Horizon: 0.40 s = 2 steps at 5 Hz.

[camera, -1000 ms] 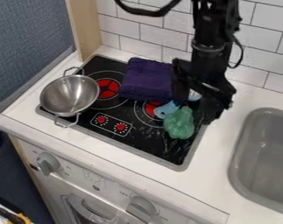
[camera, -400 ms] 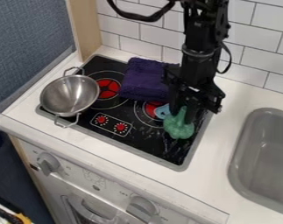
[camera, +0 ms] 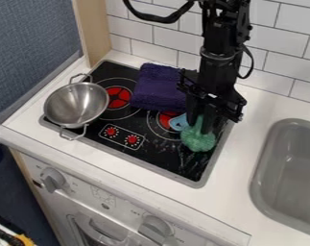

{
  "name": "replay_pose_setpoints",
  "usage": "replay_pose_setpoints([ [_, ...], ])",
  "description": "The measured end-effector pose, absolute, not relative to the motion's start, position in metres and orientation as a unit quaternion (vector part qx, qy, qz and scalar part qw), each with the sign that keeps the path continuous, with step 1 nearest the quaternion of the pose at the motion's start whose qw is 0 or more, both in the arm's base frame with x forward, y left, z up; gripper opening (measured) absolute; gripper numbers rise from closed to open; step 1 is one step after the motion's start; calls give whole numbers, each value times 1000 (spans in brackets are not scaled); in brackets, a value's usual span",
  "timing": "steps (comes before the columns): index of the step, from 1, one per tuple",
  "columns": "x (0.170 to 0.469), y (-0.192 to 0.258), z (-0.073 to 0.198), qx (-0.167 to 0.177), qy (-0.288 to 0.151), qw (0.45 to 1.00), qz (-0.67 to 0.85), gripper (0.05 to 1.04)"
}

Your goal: Put the broccoli to the pan

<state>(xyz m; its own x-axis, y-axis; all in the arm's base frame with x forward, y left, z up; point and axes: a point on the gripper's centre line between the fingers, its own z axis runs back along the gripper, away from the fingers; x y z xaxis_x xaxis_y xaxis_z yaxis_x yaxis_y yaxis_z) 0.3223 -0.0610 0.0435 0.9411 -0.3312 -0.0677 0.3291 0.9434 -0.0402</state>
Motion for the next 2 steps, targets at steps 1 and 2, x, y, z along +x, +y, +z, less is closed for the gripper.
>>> replay_pose_setpoints([
  [1,311,-45,98,-20,-18,987,-157,317],
  [2,286,10,116,-15,-28,994,-105,317],
])
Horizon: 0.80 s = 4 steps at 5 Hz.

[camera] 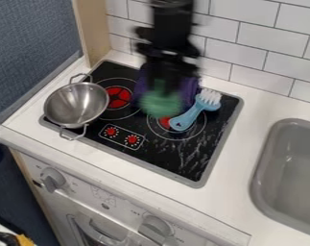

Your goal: Put the broccoli to the pan

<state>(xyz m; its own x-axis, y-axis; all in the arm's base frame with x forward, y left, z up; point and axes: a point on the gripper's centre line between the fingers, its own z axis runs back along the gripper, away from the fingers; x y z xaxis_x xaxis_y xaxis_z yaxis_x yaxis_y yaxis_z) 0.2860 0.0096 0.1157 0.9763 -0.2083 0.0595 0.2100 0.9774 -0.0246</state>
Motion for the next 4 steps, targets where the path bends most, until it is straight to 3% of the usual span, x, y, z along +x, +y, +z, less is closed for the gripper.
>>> replay_pose_setpoints([
  [1,271,53,107,-7,-52,998,-47,317],
  [4,288,124,68,6,-61,998,16,317],
])
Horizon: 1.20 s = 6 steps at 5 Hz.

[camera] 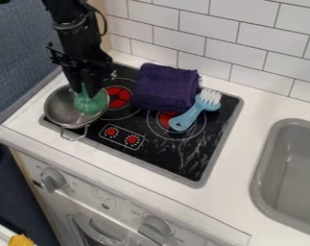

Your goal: Put the broccoli to the pan

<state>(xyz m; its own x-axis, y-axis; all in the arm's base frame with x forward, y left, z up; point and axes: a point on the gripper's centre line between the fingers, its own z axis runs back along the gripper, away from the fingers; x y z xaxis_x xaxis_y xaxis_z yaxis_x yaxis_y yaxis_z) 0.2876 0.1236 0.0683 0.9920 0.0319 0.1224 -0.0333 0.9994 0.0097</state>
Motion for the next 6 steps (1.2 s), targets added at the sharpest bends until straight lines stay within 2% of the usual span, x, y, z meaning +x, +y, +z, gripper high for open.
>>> replay_pose_setpoints([
  [2,285,140,53,9,-44,999,29,317],
  [3,286,140,50,9,-43,999,29,381],
  [5,287,133,49,9,-37,999,21,961],
  [6,287,122,72,11,-45,999,0,1006],
])
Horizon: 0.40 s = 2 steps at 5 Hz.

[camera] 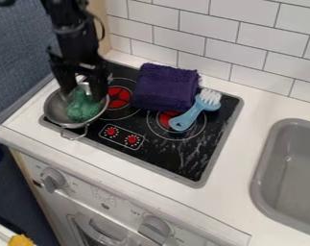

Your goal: Put the broccoli to the pan

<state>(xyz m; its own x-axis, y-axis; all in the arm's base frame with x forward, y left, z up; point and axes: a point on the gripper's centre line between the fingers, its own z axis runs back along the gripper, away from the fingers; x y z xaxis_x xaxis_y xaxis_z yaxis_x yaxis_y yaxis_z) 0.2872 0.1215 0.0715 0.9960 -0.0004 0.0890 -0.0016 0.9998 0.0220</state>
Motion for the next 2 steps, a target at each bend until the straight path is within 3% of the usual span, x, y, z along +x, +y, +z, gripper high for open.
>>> replay_pose_setpoints([
  [1,294,103,101,23,-35,998,-46,1001],
  [2,296,87,107,14,-25,997,-67,1000],
])
